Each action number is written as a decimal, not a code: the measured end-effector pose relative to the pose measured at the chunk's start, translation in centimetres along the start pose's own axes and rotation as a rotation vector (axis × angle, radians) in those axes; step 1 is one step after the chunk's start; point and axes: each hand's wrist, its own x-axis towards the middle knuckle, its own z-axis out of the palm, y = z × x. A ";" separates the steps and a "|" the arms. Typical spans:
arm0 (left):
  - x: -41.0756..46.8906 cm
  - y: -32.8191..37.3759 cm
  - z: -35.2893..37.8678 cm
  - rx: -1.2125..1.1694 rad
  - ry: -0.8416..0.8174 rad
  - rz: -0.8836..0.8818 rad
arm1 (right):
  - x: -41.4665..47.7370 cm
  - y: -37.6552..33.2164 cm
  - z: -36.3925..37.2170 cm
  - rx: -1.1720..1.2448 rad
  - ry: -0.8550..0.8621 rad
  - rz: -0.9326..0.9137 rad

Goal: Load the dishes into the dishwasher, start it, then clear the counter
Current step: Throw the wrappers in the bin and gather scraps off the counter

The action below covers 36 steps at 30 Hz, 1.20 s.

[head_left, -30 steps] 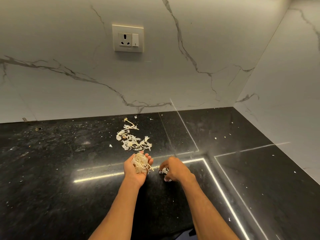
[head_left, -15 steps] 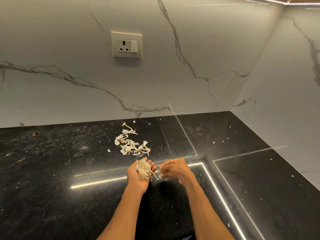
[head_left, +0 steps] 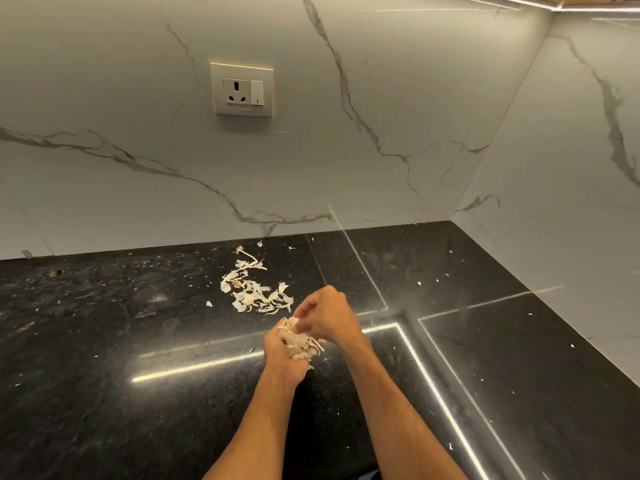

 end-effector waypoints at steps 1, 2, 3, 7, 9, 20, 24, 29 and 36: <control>0.0 0.0 0.1 -0.007 -0.004 0.008 | 0.0 -0.1 -0.6 0.075 0.011 -0.009; -0.1 0.2 0.2 -0.015 0.005 0.015 | 0.0 -0.1 -1.1 0.142 0.035 -0.006; -0.2 0.4 0.3 -0.028 0.018 0.018 | 0.0 0.1 -1.6 0.212 0.079 0.001; -0.2 2.1 -0.5 -0.052 0.058 0.026 | 1.1 3.9 -1.7 0.162 0.249 0.128; -0.3 3.3 -1.0 -0.067 0.059 0.049 | 1.5 6.6 -0.8 0.044 0.255 0.200; -1.6 7.5 -1.8 -0.127 0.075 0.134 | 2.0 6.5 5.0 -0.125 -0.129 0.180; -2.0 8.0 -1.7 -0.141 0.054 0.140 | 2.3 5.9 6.3 -0.160 -0.176 0.135; -2.4 8.7 -1.9 -0.143 0.048 0.134 | 3.1 5.9 7.4 -0.019 0.097 0.064; -2.2 9.5 -2.4 -0.153 0.039 0.146 | 4.1 3.4 8.9 -0.200 0.055 -0.070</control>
